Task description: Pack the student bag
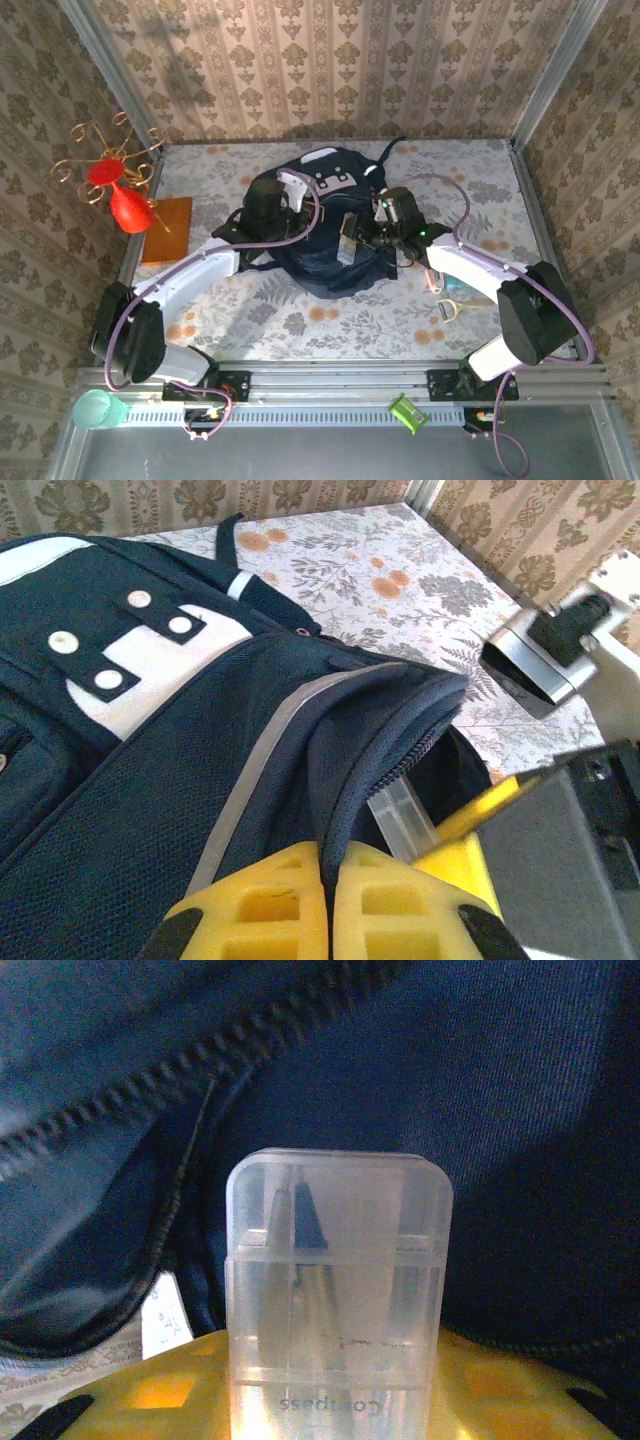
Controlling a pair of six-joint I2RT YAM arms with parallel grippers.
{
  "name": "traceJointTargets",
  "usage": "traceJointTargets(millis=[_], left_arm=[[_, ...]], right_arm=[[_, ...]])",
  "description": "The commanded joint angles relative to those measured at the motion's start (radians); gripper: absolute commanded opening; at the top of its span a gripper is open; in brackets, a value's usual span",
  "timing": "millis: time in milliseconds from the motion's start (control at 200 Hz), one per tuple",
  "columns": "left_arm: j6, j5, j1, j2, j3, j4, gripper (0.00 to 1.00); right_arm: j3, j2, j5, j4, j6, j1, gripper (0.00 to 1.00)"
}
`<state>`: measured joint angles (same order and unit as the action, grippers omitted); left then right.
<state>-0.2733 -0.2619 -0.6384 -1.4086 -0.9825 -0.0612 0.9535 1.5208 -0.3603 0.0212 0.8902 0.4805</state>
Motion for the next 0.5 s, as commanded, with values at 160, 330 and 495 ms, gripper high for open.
traceJointTargets(millis=[160, 330, 495], left_arm=[[-0.065, -0.042, -0.037, 0.061, -0.008, -0.139, 0.0], [-0.093, -0.034, -0.047, 0.063, -0.017, -0.163, 0.0], [-0.127, -0.03, -0.052, 0.062, -0.034, -0.198, 0.0]], right_arm=[[0.078, 0.099, -0.027, -0.13, 0.121, 0.002, 0.39], [0.067, 0.124, 0.133, -0.201, 0.215, 0.02, 0.41], [0.058, 0.127, 0.33, -0.264, 0.293, 0.065, 0.46]])
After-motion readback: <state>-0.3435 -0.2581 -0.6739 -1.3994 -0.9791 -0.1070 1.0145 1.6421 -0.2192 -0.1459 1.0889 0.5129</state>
